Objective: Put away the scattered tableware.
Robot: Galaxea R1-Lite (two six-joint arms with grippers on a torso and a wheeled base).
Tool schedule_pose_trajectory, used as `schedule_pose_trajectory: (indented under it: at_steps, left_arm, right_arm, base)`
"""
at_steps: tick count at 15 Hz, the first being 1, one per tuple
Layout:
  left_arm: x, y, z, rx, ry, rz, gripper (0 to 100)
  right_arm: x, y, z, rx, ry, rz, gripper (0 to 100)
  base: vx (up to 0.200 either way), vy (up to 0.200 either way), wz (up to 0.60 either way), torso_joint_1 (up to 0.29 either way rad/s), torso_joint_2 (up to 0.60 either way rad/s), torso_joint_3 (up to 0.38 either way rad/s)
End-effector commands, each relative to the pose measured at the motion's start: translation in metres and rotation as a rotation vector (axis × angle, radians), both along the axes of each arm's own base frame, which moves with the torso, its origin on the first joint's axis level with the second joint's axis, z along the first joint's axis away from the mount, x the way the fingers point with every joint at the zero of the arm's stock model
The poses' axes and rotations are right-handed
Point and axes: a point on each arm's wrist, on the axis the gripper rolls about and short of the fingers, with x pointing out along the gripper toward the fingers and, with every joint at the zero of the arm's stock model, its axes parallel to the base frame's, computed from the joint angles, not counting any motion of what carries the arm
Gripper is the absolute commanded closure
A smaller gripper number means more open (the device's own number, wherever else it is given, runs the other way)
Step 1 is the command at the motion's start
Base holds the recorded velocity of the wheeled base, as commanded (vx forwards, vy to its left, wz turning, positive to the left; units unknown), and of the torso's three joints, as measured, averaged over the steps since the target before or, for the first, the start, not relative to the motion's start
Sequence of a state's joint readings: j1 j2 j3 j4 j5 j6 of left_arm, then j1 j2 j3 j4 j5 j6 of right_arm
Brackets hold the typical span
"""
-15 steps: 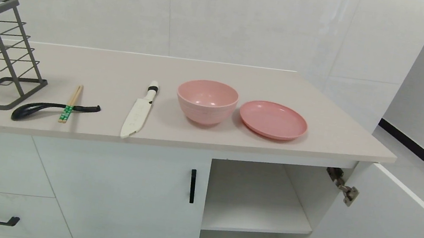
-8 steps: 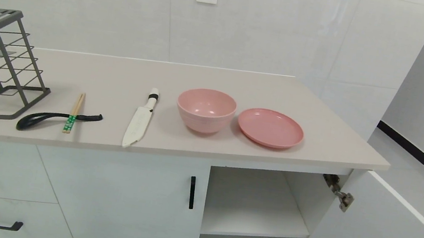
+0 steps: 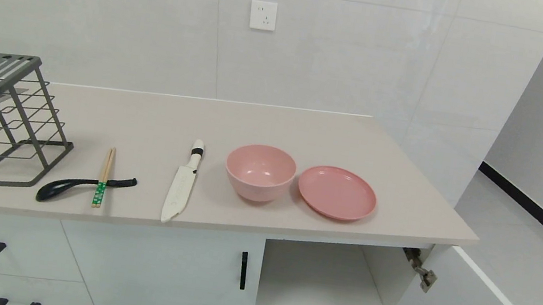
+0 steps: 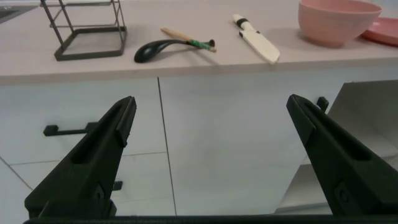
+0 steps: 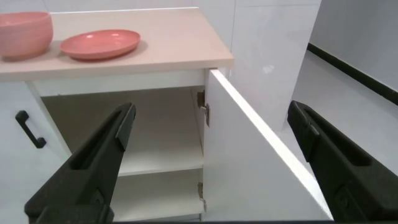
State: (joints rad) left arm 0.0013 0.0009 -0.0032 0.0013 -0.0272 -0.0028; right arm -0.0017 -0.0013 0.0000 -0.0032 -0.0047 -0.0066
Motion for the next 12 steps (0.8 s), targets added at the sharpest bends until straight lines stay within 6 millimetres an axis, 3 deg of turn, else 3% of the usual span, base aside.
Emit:
schedule_pose_trajectory:
  at_steps: [1, 12]
  left_arm:
    - [0.0001, 0.0000, 0.0000, 0.000, 0.001, 0.000, 0]
    - [0.0001, 0.0000, 0.0000, -0.002, 0.001, 0.000, 0]
  right_arm:
    - [0.0001, 0.0000, 0.0000, -0.001, 0.001, 0.000, 0]
    - [0.0001, 0.0000, 0.0000, 0.000, 0.001, 0.000, 0]
  base:
    - [0.000, 0.000, 0.00, 0.212, -0.51, -0.325]
    - [0.000, 0.000, 0.00, 0.237, -0.54, -0.311]
